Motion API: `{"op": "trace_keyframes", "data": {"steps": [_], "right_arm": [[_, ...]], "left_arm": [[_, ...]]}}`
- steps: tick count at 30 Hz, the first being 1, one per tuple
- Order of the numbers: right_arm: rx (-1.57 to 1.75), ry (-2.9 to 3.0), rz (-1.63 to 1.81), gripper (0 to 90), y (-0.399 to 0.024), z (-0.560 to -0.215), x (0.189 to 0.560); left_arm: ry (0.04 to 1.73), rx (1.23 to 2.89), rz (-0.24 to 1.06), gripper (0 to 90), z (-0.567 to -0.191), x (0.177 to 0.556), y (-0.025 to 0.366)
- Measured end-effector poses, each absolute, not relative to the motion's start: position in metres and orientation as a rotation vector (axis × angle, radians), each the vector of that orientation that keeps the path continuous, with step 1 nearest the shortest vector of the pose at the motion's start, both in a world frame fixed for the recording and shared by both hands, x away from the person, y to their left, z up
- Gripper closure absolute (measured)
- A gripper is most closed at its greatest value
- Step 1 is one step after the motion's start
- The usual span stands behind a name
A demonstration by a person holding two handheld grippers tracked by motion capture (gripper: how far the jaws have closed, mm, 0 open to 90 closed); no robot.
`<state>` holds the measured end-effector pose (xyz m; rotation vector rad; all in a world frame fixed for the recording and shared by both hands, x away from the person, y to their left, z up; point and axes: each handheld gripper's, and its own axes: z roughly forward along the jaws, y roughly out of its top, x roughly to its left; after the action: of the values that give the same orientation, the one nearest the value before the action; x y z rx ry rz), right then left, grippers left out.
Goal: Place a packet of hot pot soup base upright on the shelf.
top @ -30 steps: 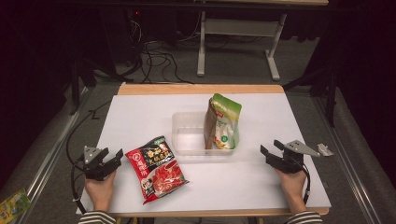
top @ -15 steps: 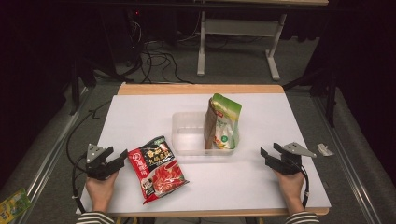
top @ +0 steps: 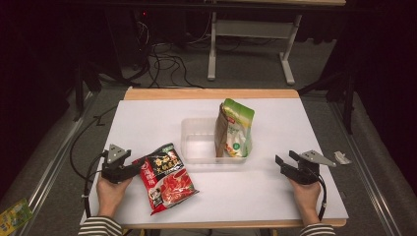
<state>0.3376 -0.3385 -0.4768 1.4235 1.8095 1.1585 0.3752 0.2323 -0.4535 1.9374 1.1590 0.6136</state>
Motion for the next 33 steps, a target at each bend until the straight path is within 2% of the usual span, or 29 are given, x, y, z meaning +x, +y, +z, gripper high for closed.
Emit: {"op": "trace_keyframes", "data": {"steps": [12, 19, 25, 28, 29, 33], "right_arm": [[1.447, 1.81, 1.155, 36.6, -0.339, -0.477, 0.338], [1.439, 1.809, 1.166, 36.5, -0.34, -0.477, 0.338], [1.432, 1.812, 1.168, 36.5, -0.34, -0.477, 0.338], [1.431, 1.816, 1.168, 36.5, -0.34, -0.477, 0.338], [1.432, 1.816, 1.169, 36.5, -0.339, -0.477, 0.338], [1.434, 1.82, 1.169, 36.5, -0.339, -0.477, 0.338]], "left_arm": [[1.133, 2.016, 0.588, 42.4, -0.454, 0.395, 0.217], [1.137, 2.076, 0.532, 44.4, -0.464, 0.402, 0.213], [1.125, 2.104, 0.422, 45.8, -0.468, 0.405, 0.214], [1.111, 2.103, 0.369, 50.4, -0.469, 0.406, 0.215], [1.109, 2.103, 0.366, 52.9, -0.469, 0.406, 0.214], [1.11, 2.11, 0.375, 53.2, -0.469, 0.405, 0.213]]}}
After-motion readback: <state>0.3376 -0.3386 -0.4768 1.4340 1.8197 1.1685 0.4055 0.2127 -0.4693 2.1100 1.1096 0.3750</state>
